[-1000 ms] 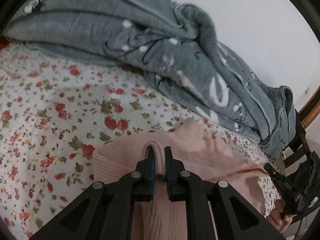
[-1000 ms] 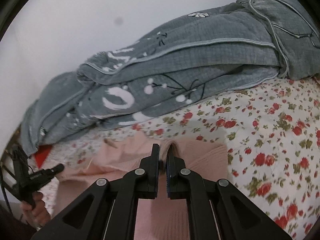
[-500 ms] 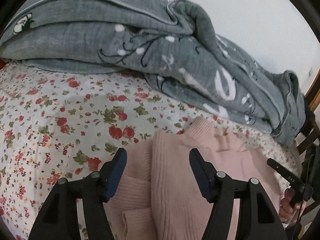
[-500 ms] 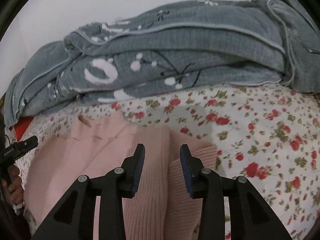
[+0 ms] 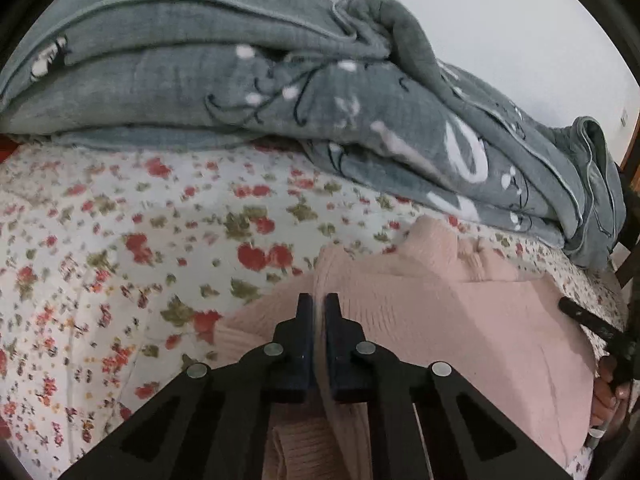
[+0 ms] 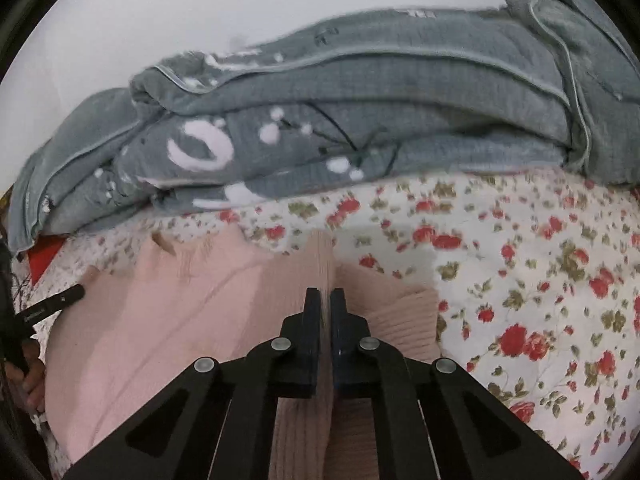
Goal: Fold small clothes
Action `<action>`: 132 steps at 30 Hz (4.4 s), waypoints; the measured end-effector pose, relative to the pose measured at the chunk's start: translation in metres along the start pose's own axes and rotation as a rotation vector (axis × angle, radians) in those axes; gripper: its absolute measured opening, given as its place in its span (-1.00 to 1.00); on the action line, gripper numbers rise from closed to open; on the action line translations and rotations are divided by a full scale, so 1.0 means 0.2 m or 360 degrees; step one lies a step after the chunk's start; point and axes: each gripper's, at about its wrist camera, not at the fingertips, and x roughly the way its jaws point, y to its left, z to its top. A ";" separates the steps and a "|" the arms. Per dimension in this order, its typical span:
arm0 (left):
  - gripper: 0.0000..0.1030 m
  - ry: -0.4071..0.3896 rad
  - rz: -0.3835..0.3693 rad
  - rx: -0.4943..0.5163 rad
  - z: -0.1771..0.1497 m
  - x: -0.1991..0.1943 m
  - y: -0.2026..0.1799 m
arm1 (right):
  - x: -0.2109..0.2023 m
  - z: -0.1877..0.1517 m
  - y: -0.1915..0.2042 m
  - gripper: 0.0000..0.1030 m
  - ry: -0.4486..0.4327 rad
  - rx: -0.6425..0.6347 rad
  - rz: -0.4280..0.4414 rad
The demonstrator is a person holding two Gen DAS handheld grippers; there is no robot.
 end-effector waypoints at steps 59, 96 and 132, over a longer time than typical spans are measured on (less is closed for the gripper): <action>-0.49 -0.0011 -0.0189 -0.0387 -0.33 -0.21 0.07 | -0.20 -0.30 -0.08 -0.44 0.0140 0.0180 0.0258; -0.09 -0.0006 -0.0223 -0.0298 -0.81 -0.73 -0.07 | -0.99 -0.79 -0.05 -0.28 -0.0077 -0.0057 -0.0040; 0.11 0.0080 -0.0324 -0.0296 -0.81 -0.71 -0.09 | -0.93 -1.25 0.80 -0.15 0.0002 -0.0516 -0.0301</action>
